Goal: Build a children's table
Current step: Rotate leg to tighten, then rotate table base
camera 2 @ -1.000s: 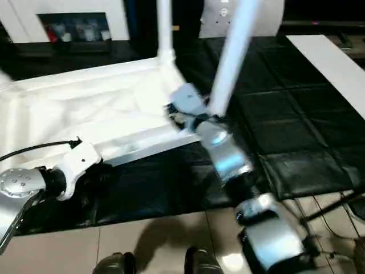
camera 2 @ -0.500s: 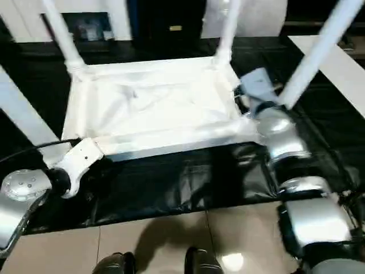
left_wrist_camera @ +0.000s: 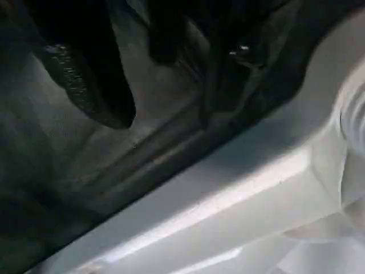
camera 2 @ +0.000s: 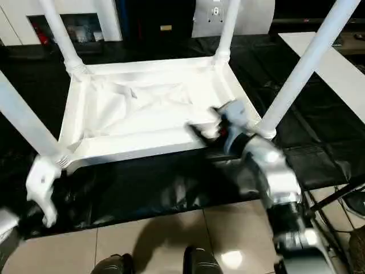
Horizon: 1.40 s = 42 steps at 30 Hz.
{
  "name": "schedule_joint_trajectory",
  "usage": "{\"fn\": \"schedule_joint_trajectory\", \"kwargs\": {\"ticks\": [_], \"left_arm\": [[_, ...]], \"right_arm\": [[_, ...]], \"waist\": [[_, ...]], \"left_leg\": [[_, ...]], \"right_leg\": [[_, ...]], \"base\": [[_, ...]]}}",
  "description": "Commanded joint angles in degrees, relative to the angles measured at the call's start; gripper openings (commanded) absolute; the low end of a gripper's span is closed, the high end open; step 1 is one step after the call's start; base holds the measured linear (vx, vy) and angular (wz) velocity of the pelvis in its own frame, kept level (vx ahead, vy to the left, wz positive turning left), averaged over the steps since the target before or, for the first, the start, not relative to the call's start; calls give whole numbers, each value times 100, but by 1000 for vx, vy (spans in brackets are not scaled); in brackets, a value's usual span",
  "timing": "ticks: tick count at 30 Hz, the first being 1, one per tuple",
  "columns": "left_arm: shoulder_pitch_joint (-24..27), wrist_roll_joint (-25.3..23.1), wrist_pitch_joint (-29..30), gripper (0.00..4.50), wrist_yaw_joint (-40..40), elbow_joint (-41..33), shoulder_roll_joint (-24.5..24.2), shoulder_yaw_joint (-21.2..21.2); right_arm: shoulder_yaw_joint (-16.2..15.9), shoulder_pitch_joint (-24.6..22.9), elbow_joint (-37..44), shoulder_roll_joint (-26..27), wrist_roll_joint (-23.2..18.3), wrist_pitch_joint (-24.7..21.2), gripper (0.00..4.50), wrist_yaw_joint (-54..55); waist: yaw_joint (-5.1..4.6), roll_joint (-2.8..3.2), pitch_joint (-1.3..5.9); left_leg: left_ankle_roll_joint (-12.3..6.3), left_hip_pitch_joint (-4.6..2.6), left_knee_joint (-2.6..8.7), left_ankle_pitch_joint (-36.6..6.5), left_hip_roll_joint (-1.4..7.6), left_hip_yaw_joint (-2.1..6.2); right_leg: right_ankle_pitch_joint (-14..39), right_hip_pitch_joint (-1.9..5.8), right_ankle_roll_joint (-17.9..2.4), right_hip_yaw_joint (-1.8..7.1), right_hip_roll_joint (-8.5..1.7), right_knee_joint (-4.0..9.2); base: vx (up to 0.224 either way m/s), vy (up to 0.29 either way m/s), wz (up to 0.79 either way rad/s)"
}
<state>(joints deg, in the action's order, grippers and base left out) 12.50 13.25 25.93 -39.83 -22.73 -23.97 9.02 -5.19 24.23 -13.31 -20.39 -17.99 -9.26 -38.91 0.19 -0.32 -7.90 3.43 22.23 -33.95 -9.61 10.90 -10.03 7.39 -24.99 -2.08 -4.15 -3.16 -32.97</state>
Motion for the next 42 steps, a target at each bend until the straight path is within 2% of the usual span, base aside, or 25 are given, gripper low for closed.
{"fn": "schedule_joint_trajectory", "kwargs": {"ticks": [1, 7, 11, 13, 18, 20, 22, 23, 24, 25, 26, 27, 28, 29, 30, 31, 32, 33, 34, 35, 36, 37, 38, 39, 42], "left_arm": [[128, 113, -96, 240, -183, -45, -108, 266], [74, 443, -117, 287, -415, 405, -767, 1224], [-124, 517, -176, 316, -702, 852, -1306, 1570], [-229, 518, -232, 321, -744, 980, -1365, 1613], [-645, 686, -351, 363, -935, 1349, -1433, 1553], [-914, 764, -376, 386, -937, 1478, -1355, 1401], [-1149, 810, -454, 395, -952, 1636, -1282, 1240], [-1243, 846, -448, 399, -981, 1682, -1228, 1158], [-1276, 862, -430, 406, -996, 1694, -1202, 1125], [-1372, 813, -451, 416, -980, 1781, -1130, 1035], [-1456, 739, -487, 426, -931, 1869, -1082, 964], [-1459, 735, -489, 437, -929, 1873, -1080, 961], [-1639, 585, -638, 437, -740, 2041, -947, 854], [-1695, 581, -658, 444, -693, 2079, -900, 828], [-1695, 581, -658, 444, -693, 2079, -900, 828], [-1816, 553, -719, 444, -565, 2136, -795, 740], [-1878, 590, -713, 444, -528, 2145, -725, 704], [-1955, 637, -706, 444, -482, 2158, -637, 659], [-2019, 678, -687, 444, -424, 2151, -546, 634], [-2026, 686, -683, 444, -416, 2143, -530, 631], [-2065, 731, -658, 444, -370, 2095, -436, 610], [-2060, 885, -531, 444, -345, 1890, -241, 513], [-2038, 929, -488, 444, -355, 1814, -194, 473], [-1973, 967, -436, 444, -405, 1711, -183, 416], [-1833, 936, -409, 444, -469, 1530, -211, 234]], "right_arm": [[-109, -239, 646, -55, -205, -230, 450, -312], [-412, -849, 1443, -210, -575, -830, 450, -595], [-500, -998, 1468, -230, -322, -1130, 450, -518], [-513, -1016, 1443, -236, -294, -1190, 450, -491], [-558, -1038, 1356, -234, -112, -1182, 450, -284], [-548, -995, 1258, -152, 0, -1052, 450, -96], [-521, -969, 1234, -52, 30, -1075, 450, -52], [-517, -967, 1243, -9, -4, -1146, 450, -74], [-517, -966, 1238, 10, -7, -1169, 450, -65], [-537, -958, 1196, 41, 60, -1140, 450, -15], [-530, -959, 1178, 82, 60, -1099, 450, 6], [-530, -959, 1177, 84, 60, -1097, 450, 7], [-484, -962, 1200, 197, -77, -1077, 450, -4], [-470, -961, 1211, 233, -136, -1072, 450, -23], [-470, -961, 1211, 233, -136, -1072, 450, -23], [-478, -958, 1214, 272, -167, -1099, 450, -51], [-471, -954, 1200, 303, -216, -1125, 450, -117], [-461, -948, 1183, 343, -279, -1158, 450, -201], [-461, -928, 1127, 367, -268, -1146, 450, -214], [-465, -921, 1105, 367, -247, -1140, 450, -202], [-490, -881, 979, 368, -127, -1104, 450, -132], [-570, -719, 512, 347, 329, -1083, 450, 247], [-591, -667, 365, 343, 468, -1067, 450, 369], [-597, -613, 243, 369, 551, -1080, 450, 484], [-610, -478, -26, 445, 731, -996, 450, 753]], "waist": [[-10, 47, 305], [-48, 32, 236], [-93, 79, 236], [-115, 150, 188], [-151, 173, 145], [-179, 196, 117], [-164, 264, 97], [-95, 267, 118], [-62, 249, 117], [-24, 89, 50], [-14, 40, 42], [-119, -34, 32], [-75, 18, 92], [-78, 268, 95], [66, 459, 75], [487, 426, 137], [533, 387, 170], [387, -150, 310], [448, -164, 161], [514, -140, 267], [591, -89, 340], [555, 95, 457], [500, 152, 506], [460, 173, 583], [370, 129, 601]], "left_leg": [[-350, -167, 433, -2229, 157, 83], [-204, -205, 436, -2617, 72, 151], [-146, -205, 486, -2832, 103, 221], [-76, -296, 546, -3257, 176, 258], [61, -364, 604, -3700, 181, 296], [108, -423, 610, -4025, 190, 321], [172, -359, 790, -4477, 302, 351], [219, -258, 960, -4670, 403, 338], [242, -221, 1029, -4729, 434, 316], [222, -424, 854, -4475, 202, 123], [185, -740, 359, -3780, -56, 78], [-49, -1003, -442, -2137, -408, 43], [-178, -718, -270, -1801, -281, 123], [-201, -505, 155, -2442, 117, 249], [-114, 33, 780, -3666, 571, 429], [402, 329, 1167, -5258, 412, 19], [297, 301, 1178, -4904, 521, 97], [316, -377, 457, -2958, 241, 93], [156, -459, -322, -1583, -36, 236], [-193, -126, -268, -188, -167, 404], [-192, -48, 5, 108, -53, 386], [-71, -90, 276, 473, 110, 333], [-54, -143, 248, 645, 147, 329], [-160, -110, 210, 1020, 181, 369], [-501, -10, 203, 1079, 132, 334]], "right_leg": [[3597, 180, -211, 211, -312, 610], [4405, 143, 204, 145, -317, 738], [4344, 202, 195, 67, -349, 751], [4119, 204, 65, -21, -358, 797], [4014, 244, 4, -76, -395, 828], [4248, 284, 87, -205, -383, 872], [3791, 408, 16, -267, -309, 693], [3197, 534, -133, -172, -294, 335], [2958, 561, -188, -87, -297, 163], [3954, 254, -40, -41, -247, 491], [5118, -60, 231, -86, -418, 1028], [6622, -254, 574, -293, -691, 1599], [6318, 202, 606, -307, -856, 1475], [4988, 616, 898, -919, -527, 1313], [3239, 1119, 509, -763, -384, -41], [1159, 1010, -86, -455, -50, -955], [1755, 1072, 11, -87, -128, -1194], [4723, 538, 442, 504, -562, -357], [6420, 234, 168, 559, -1174, 651], [5956, 518, 149, 797, -944, 523], [4862, 669, 5, 681, -843, 338], [1804, 565, -660, 332, -412, -13], [859, 522, -889, 313, -345, -133], [-605, 584, -1200, 281, -300, -267], [-1656, 676, -1492, 251, -341, -277]], "base": [[0, 0, 0], [0, 0, 0], [0, 0, 0], [0, 0, 0], [0, 0, 0], [0, 0, 0], [0, 0, 0], [0, 0, 0], [-35, -68, 11], [-35, -68, 11], [-7, -86, 6], [0, 0, 0], [24, -10, -29], [80, 60, -44], [61, 91, -51], [49, 56, -23], [15, -61, -5], [77, -156, -1], [77, -156, -1], [123, -88, -3], [122, -43, -1], [122, -43, -1], [76, -3, 0], [64, 34, -4], [21, 11, -1]]}}
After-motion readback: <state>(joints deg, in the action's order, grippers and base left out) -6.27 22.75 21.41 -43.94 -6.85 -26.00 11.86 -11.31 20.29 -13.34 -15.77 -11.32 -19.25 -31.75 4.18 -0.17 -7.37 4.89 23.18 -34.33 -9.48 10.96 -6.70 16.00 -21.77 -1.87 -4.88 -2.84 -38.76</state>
